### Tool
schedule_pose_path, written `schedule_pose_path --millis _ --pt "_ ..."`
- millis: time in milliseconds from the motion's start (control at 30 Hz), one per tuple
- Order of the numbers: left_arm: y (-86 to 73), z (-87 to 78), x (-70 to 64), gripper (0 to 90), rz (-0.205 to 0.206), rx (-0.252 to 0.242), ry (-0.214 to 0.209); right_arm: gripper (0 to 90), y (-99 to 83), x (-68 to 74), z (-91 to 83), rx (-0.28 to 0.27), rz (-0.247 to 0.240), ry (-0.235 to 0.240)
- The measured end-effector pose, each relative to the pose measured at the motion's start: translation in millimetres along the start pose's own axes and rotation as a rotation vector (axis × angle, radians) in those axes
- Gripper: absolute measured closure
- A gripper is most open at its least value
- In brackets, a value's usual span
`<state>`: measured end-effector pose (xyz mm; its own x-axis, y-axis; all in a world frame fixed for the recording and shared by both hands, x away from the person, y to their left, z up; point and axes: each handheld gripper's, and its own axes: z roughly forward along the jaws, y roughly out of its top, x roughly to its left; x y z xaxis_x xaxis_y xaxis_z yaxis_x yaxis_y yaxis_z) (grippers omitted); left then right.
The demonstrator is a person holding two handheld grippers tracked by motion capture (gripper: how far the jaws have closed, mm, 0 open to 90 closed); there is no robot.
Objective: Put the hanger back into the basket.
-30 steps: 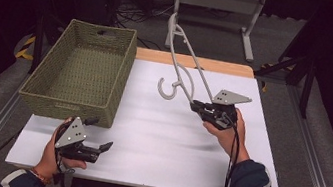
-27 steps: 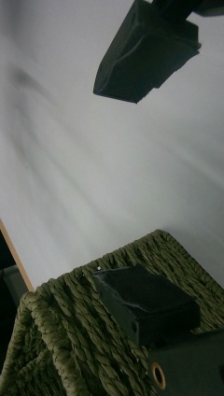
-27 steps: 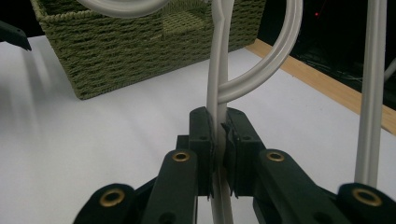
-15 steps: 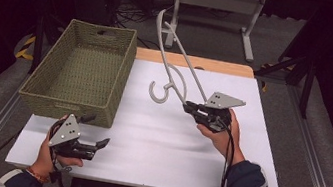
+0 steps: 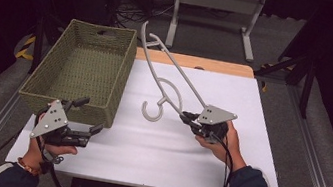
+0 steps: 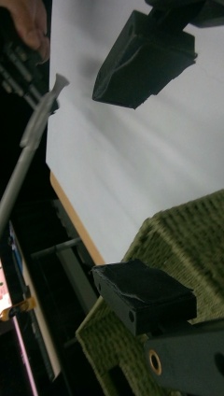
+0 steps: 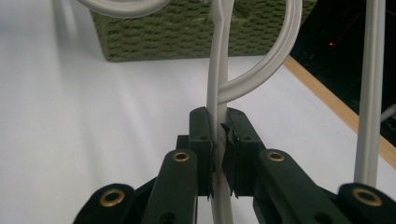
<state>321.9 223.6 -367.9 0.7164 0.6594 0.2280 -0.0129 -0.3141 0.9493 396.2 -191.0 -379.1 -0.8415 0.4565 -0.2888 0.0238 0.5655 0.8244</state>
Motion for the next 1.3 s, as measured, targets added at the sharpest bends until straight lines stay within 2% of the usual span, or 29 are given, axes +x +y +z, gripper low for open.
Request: schedule_pose_path --millis 100,233,300,433,467,500,533,633,733,767,867,1067,1100,1300 --pt "8.0 4.7 1.6 17.0 0.018 0.004 0.0 82.4 -1.3 4.5 0.1 0.027 -0.033 0.014" --pt "21.2 16.6 2.5 18.0 0.071 0.031 -0.02 82.5 -2.3 8.1 -4.0 0.046 -0.061 0.03" --pt "29.4 25.6 2.0 18.1 0.12 0.043 -0.016 82.5 -2.9 9.5 -6.6 0.055 -0.075 0.037" --pt "43.8 47.6 1.6 18.6 0.19 0.089 -0.041 82.4 -4.0 10.9 -11.2 0.077 -0.097 0.051" --pt "43.8 47.6 1.6 18.5 0.19 0.089 -0.041 82.4 -3.9 11.1 -12.3 0.091 -0.106 0.052" --pt "49.3 61.5 0.8 17.9 0.207 0.123 -0.064 82.5 -3.9 11.0 -13.7 0.102 -0.119 0.057" --pt "49.3 61.5 0.8 17.4 0.207 0.123 -0.064 82.5 -3.9 11.0 -13.7 0.102 -0.119 0.057" --pt "54.6 78.2 -3.3 17.3 0.262 0.164 -0.073 82.4 -4.1 11.3 -17.7 0.131 -0.149 0.07" --pt "56.4 90.1 -5.9 17.6 0.276 0.189 -0.1 82.4 -4.2 11.5 -22.2 0.163 -0.174 0.089" --pt "56.5 94.3 -7.5 17.9 0.302 0.209 -0.091 82.5 -4.1 12.1 -23.3 0.17 -0.181 0.091" --pt "55.5 102.4 -10.6 19.2 0.308 0.225 -0.116 82.4 -3.3 12.8 -25.3 0.193 -0.208 0.099" --pt "52.2 115.0 -22.8 23.9 0.348 0.259 -0.148 82.4 -2.8 15.6 -29.0 0.235 -0.25 0.125" --pt "50.4 118.8 -26.7 24.0 0.362 0.266 -0.162 82.5 -3.3 16.0 -30.4 0.243 -0.256 0.125" --pt "38.4 139.8 -44.9 27.7 0.378 0.309 -0.231 82.4 -11.4 17.7 -39.8 0.308 -0.288 0.157"
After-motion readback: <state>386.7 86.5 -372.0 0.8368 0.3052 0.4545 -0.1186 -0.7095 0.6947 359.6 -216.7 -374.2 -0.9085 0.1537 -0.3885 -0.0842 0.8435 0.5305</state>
